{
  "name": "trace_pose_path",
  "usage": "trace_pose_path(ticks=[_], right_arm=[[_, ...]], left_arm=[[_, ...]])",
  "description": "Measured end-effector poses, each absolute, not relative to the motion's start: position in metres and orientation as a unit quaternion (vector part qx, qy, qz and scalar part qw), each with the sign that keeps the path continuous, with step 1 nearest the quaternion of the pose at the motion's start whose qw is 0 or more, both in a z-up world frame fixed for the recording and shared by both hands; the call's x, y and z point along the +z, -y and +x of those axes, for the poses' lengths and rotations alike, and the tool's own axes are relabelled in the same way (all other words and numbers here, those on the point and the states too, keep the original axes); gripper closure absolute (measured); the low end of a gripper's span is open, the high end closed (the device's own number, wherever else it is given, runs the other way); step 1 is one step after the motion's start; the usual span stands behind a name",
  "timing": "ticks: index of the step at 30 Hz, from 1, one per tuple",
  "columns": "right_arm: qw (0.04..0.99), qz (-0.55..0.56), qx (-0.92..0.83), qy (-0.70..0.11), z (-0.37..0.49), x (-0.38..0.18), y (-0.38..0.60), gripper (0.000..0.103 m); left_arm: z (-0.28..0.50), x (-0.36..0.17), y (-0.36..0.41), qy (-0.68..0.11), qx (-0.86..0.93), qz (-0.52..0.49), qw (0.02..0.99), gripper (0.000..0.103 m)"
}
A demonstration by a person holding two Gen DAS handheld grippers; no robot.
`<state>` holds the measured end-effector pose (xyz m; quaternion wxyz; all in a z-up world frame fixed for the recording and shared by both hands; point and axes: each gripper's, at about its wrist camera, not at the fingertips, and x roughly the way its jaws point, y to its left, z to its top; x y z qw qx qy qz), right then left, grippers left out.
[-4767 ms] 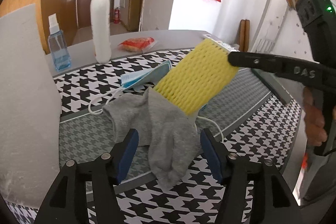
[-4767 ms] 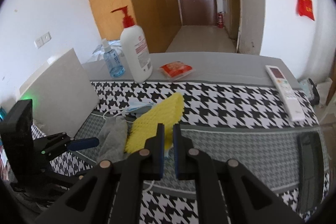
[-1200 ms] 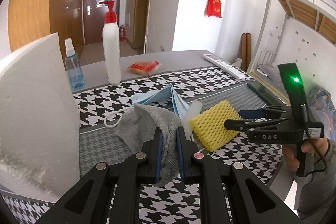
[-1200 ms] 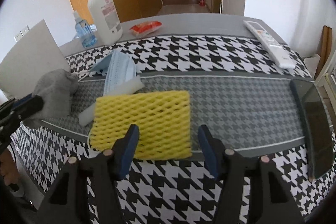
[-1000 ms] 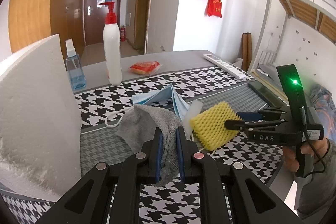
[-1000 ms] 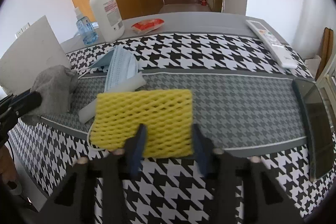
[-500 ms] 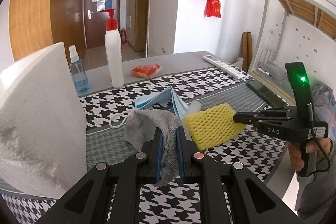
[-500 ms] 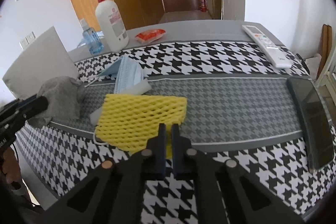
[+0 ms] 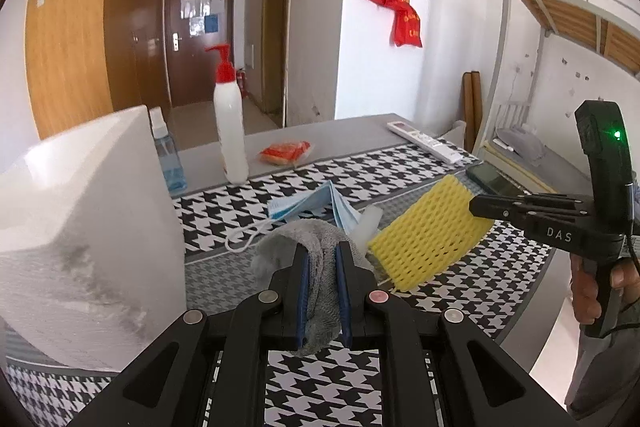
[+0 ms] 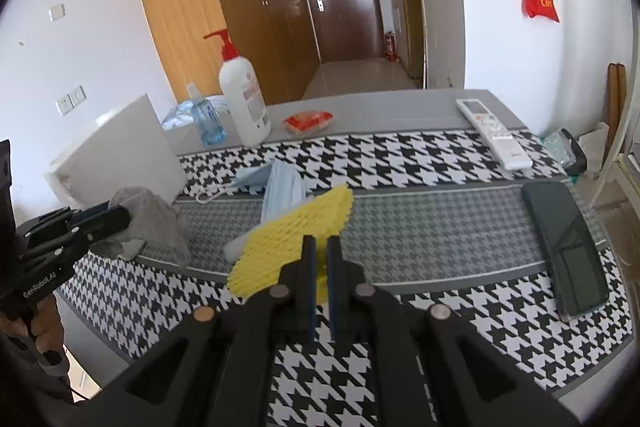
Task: Organize soft objects
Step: 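Carry the grey cloth and yellow sponge over to the foam box with both tools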
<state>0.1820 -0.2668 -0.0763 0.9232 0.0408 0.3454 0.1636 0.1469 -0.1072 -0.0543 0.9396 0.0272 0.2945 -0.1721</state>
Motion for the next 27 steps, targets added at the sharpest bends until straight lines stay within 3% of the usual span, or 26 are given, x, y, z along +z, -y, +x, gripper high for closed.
trace_pose_path(ticks=[27], right_arm=[[0.947, 0.041, 0.166, -0.273, 0.169, -0.027, 0.243, 0.096]], left_arm=[[0.132, -0.018, 0.092, -0.241, -0.166, 0.031, 0.956, 0.089]])
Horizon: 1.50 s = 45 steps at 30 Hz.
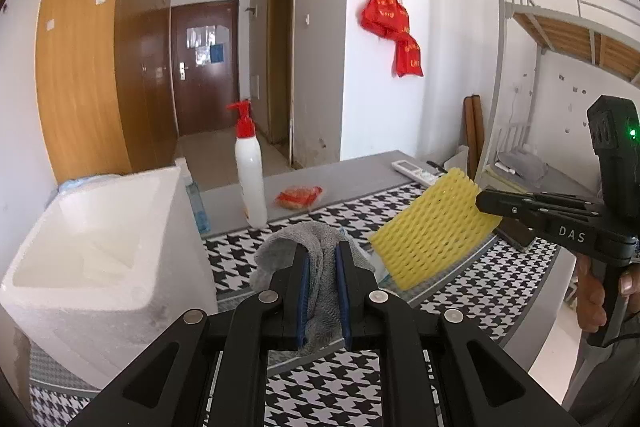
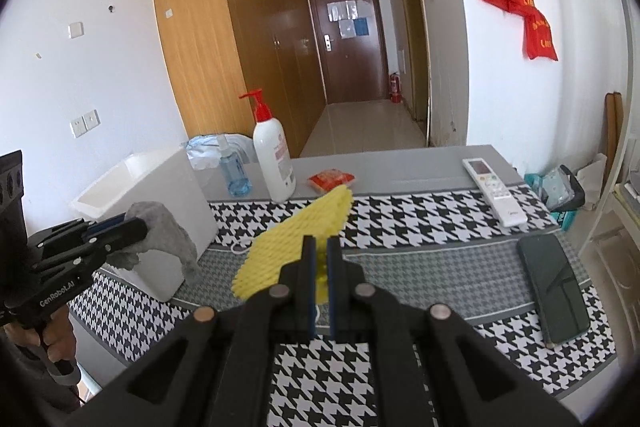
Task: Organize soft objects
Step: 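Carry the grey cloth and yellow sponge over to the foam box with both tools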
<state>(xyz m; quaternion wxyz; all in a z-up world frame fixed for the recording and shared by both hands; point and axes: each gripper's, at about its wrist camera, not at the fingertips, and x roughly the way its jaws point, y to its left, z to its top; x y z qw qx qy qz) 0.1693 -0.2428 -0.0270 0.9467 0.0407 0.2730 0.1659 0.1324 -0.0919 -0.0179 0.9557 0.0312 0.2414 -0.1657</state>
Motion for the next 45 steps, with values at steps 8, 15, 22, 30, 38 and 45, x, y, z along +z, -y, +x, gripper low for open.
trace_pose_path(ticks=[8, 15, 22, 30, 38, 45], right_arm=[[0.950, 0.037, 0.169, -0.259, 0.168, -0.018, 0.235, 0.096], [0.954, 0.031, 0.169, -0.247, 0.167, -0.008, 0.229, 0.096], [0.957, 0.030, 0.172, -0.232, 0.166, 0.002, 0.224, 0.096], [0.958, 0.034, 0.179, -0.221, 0.169, 0.010, 0.215, 0.096], [0.959, 0.029, 0.186, -0.211, 0.168, 0.018, 0.204, 0.096], [0.960, 0.023, 0.196, -0.199, 0.166, 0.024, 0.194, 0.096]], left_arm=[[0.130, -0.009, 0.085, -0.226, -0.163, 0.032, 0.960, 0.089], [0.126, 0.004, 0.081, -0.207, -0.160, 0.034, 0.965, 0.089], [0.126, 0.015, 0.077, -0.192, -0.160, 0.042, 0.967, 0.089], [0.130, 0.026, 0.069, -0.183, -0.148, 0.034, 0.971, 0.089], [0.123, 0.036, 0.061, -0.170, -0.139, 0.031, 0.975, 0.089], [0.120, 0.047, 0.053, -0.155, -0.129, 0.032, 0.979, 0.089]])
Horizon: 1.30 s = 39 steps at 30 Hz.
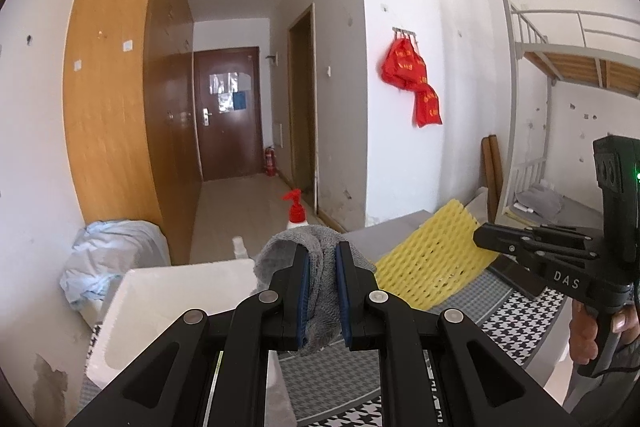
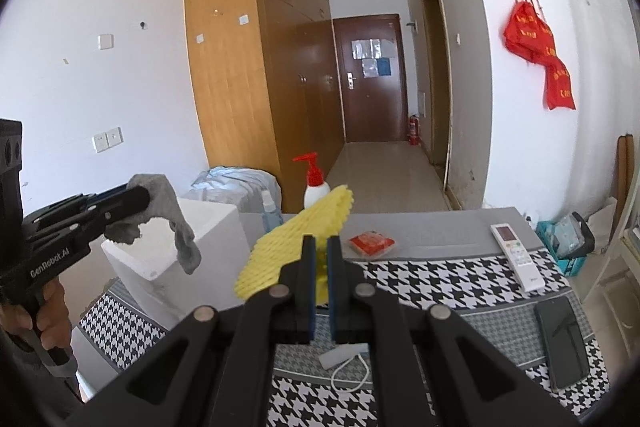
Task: Organize soft objects
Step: 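Carry the grey cloth and yellow sponge over to the foam box with both tools, then open the left tool to drop the grey cloth into the foam box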
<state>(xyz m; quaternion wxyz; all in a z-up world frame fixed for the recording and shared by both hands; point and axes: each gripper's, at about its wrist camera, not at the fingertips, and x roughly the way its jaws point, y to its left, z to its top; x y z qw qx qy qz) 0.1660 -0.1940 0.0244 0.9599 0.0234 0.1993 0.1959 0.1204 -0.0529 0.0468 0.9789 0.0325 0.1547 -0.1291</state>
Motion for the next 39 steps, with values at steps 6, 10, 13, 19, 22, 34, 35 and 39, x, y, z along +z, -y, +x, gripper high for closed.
trace_pose_path(ticks=[6, 10, 13, 19, 22, 34, 35, 39], right_arm=[[0.960, 0.023, 0.206, -0.190, 0.165, 0.030, 0.187, 0.096], [0.959, 0.024, 0.211, -0.188, 0.167, 0.030, 0.183, 0.096], [0.958, 0.025, 0.216, -0.187, 0.168, 0.031, 0.181, 0.096], [0.955, 0.022, 0.231, -0.183, 0.171, 0.034, 0.172, 0.096], [0.953, 0.022, 0.240, -0.182, 0.174, 0.035, 0.166, 0.096], [0.944, 0.019, 0.274, -0.182, 0.182, 0.037, 0.140, 0.096], [0.944, 0.018, 0.276, -0.181, 0.181, 0.038, 0.138, 0.096], [0.942, 0.016, 0.284, -0.179, 0.184, 0.039, 0.129, 0.096]], left_arm=[[0.119, 0.053, 0.045, -0.142, -0.118, 0.028, 0.982, 0.089], [0.121, 0.056, 0.039, -0.138, -0.108, 0.026, 0.984, 0.089], [0.122, 0.058, 0.033, -0.137, -0.098, 0.021, 0.985, 0.089], [0.122, 0.058, 0.021, -0.139, -0.075, 0.011, 0.987, 0.089], [0.123, 0.058, 0.015, -0.141, -0.063, 0.008, 0.988, 0.089], [0.125, 0.055, -0.009, -0.153, -0.020, 0.001, 0.988, 0.089], [0.127, 0.055, -0.012, -0.155, -0.017, 0.000, 0.988, 0.089], [0.133, 0.051, -0.020, -0.169, -0.008, -0.003, 0.986, 0.089]])
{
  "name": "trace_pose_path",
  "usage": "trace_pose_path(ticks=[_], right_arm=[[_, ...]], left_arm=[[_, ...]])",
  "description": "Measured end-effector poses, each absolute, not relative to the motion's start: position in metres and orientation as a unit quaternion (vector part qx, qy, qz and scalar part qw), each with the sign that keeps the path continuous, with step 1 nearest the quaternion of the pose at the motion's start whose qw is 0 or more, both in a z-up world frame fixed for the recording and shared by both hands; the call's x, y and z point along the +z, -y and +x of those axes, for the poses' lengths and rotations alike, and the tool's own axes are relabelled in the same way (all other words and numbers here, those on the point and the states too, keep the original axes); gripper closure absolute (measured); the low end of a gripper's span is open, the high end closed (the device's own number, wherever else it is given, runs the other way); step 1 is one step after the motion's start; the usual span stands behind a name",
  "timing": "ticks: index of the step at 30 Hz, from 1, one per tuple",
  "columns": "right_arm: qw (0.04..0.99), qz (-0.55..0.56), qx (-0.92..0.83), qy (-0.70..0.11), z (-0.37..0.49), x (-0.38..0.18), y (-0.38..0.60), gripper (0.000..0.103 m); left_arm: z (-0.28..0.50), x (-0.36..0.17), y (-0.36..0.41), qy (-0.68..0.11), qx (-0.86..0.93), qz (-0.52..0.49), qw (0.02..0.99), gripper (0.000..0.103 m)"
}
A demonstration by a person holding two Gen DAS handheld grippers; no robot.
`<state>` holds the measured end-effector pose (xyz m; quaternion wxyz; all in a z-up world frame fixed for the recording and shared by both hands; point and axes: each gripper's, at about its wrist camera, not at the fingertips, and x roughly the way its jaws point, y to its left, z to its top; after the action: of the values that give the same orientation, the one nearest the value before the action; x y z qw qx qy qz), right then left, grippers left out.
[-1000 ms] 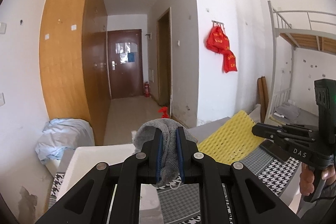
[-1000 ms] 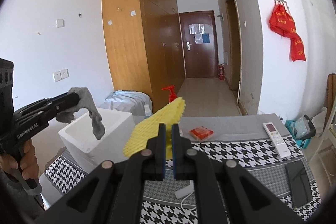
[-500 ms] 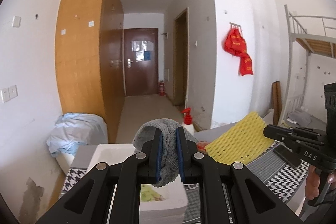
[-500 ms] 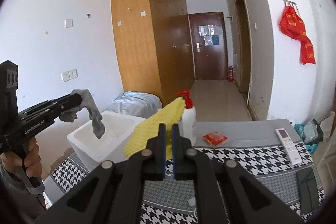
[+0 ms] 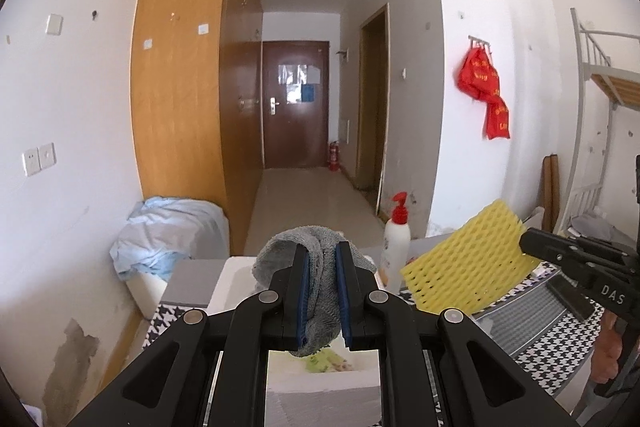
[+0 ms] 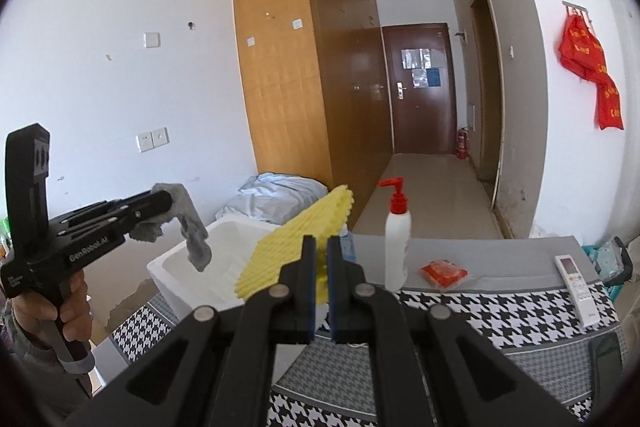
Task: Organize soft objects
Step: 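Open the left tool to drop the grey cloth into the foam box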
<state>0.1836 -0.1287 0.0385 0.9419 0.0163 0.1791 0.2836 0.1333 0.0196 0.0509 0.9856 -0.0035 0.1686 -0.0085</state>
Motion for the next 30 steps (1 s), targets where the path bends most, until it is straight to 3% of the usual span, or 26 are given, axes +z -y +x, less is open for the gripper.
trace_pose_path(ticks=[11, 13, 15, 21, 24, 30], right_arm=[[0.940, 0.014, 0.285, -0.189, 0.193, 0.037, 0.118, 0.096], [0.940, 0.015, 0.283, -0.191, 0.193, 0.036, 0.116, 0.096], [0.940, 0.015, 0.282, -0.193, 0.194, 0.037, 0.114, 0.096], [0.940, 0.011, 0.279, -0.197, 0.196, 0.036, 0.103, 0.096], [0.939, 0.008, 0.279, -0.200, 0.198, 0.036, 0.096, 0.096], [0.937, 0.001, 0.286, -0.200, 0.199, 0.039, 0.082, 0.096]], left_arm=[[0.152, 0.037, -0.035, -0.201, -0.003, -0.012, 0.979, 0.087], [0.155, 0.034, -0.037, -0.207, 0.002, -0.010, 0.978, 0.077], [0.155, 0.032, -0.039, -0.206, 0.005, -0.011, 0.978, 0.053], [0.149, 0.033, -0.045, -0.193, 0.016, -0.013, 0.981, 0.019], [0.143, 0.034, -0.050, -0.181, 0.027, -0.017, 0.983, 0.009], [0.137, 0.036, -0.062, -0.171, 0.037, -0.022, 0.984, 0.002]])
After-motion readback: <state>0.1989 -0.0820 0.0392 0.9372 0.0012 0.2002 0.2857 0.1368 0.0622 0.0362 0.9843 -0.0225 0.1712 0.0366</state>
